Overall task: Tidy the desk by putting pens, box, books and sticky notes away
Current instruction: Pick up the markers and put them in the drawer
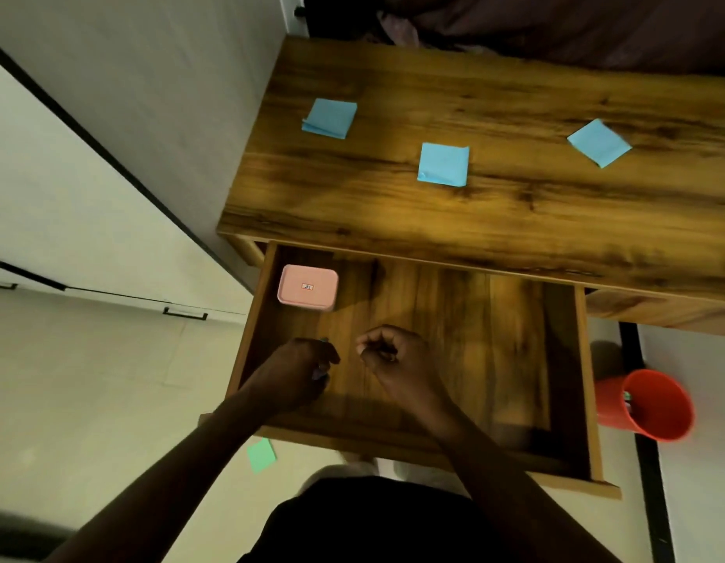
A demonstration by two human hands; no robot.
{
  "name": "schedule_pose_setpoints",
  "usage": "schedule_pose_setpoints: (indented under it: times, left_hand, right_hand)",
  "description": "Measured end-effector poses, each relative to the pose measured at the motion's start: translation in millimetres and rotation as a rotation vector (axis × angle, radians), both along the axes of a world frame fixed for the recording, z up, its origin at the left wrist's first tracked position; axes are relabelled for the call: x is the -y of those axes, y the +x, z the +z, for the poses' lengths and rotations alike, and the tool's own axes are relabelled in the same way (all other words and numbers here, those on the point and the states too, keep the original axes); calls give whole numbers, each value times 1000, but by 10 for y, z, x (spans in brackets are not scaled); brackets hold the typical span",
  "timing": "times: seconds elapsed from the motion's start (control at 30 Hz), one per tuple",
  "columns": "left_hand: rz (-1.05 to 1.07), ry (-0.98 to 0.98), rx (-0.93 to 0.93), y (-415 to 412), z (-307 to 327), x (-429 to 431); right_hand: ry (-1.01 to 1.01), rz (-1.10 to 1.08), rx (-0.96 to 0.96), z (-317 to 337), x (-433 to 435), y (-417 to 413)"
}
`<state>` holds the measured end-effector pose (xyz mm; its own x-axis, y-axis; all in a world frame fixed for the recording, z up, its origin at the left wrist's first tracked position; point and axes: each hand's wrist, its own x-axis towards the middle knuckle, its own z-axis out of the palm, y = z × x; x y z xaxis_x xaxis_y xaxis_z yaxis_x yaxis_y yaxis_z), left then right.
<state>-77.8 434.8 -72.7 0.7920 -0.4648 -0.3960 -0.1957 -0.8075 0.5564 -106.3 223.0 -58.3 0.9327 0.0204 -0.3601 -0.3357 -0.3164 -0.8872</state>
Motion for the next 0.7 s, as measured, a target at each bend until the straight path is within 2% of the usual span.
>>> schedule_pose_setpoints:
  times: [0.13, 0.23, 0.3, 0.43, 0.57, 0.67, 0.7]
  left_hand:
    - [-259, 175, -76, -13, -213, -48]
    - [-324, 290, -123, -69, -365, -129]
    - [-421, 386, -40, -48, -429, -200]
    - [-398, 344, -238, -66, -514, -115]
    - [-335, 303, -311, -18, -493, -118]
    - [-339, 239, -264, -17, -369, -112]
    - [-341, 213, -196, -6, -372, -138]
  right_hand:
    - [-13, 3, -9, 4, -38, -30]
    - [-26, -6, 10, 10, -31, -37]
    - [-23, -23, 17, 7, -26, -38]
    - [-26, -32, 31, 0, -18, -52]
    - [-42, -20, 38, -9, -9, -65]
    - [-42, -20, 26, -25, 6, -75]
    - [-37, -22, 20, -31, 16, -77]
